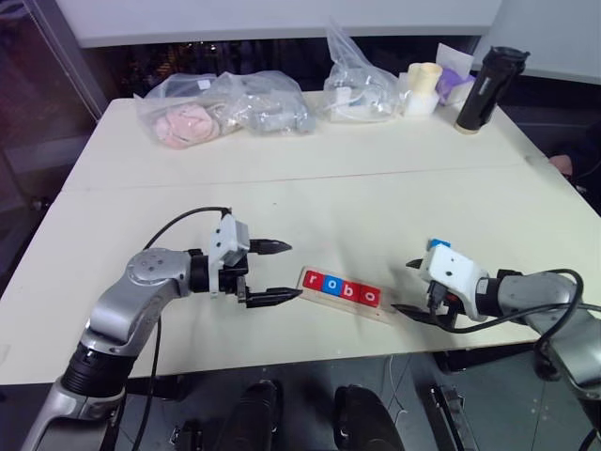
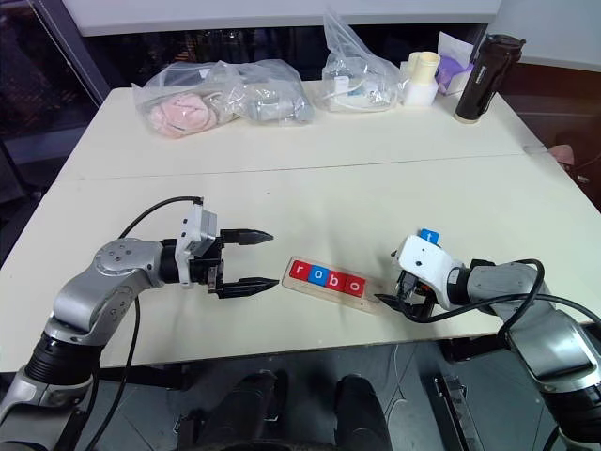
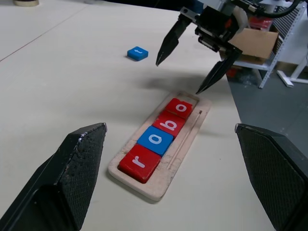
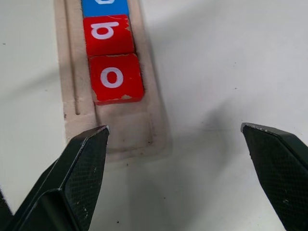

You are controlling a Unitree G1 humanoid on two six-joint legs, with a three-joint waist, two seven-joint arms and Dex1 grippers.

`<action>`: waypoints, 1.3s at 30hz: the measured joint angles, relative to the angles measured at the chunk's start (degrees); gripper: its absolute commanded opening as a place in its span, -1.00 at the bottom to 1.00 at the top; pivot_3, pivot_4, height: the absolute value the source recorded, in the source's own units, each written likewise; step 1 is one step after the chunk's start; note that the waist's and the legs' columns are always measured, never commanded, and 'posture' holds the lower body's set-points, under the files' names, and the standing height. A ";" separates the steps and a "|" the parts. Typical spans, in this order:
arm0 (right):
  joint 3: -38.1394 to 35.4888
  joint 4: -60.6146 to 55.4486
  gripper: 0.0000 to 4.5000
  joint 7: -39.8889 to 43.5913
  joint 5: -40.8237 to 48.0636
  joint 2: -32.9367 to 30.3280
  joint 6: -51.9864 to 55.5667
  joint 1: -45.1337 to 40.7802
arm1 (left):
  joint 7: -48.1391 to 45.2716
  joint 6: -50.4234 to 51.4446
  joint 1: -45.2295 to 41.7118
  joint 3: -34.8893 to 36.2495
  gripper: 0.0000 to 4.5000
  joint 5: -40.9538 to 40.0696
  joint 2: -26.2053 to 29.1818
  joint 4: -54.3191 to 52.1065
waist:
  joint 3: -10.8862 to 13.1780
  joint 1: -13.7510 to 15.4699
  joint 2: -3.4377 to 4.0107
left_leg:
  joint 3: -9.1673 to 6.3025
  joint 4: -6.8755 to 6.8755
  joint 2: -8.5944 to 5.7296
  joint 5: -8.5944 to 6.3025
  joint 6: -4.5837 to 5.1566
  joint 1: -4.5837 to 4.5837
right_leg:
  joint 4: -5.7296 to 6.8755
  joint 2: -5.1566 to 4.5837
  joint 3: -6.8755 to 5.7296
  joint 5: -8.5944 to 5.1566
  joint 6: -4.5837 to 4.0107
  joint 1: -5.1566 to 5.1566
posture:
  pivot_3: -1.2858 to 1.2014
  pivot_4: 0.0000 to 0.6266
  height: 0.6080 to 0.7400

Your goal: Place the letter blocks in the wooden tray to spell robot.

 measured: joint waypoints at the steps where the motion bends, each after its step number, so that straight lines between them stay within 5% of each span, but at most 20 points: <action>1: 0.21 0.15 0.99 -0.36 -0.22 0.00 -0.24 0.00 | -0.03 0.00 -0.12 0.00 1.00 0.01 0.00 0.06 | 0.00 0.00 0.00 | 0.00 -0.01 0.00 0.00 0.00 0.00 | -0.01 0.00 0.00 0.00 0.00 0.00 | 0.03 -0.52 0.77; 39: 8.55 18.71 0.99 0.09 -8.07 0.46 -14.96 -12.50 | 0.97 0.10 -0.31 0.04 1.00 -0.02 0.08 -0.43 | 0.00 -0.03 0.00 | 0.00 0.00 -0.01 0.01 0.02 0.02 | -0.04 0.03 -0.04 0.00 0.01 0.03 | 0.03 -0.52 0.77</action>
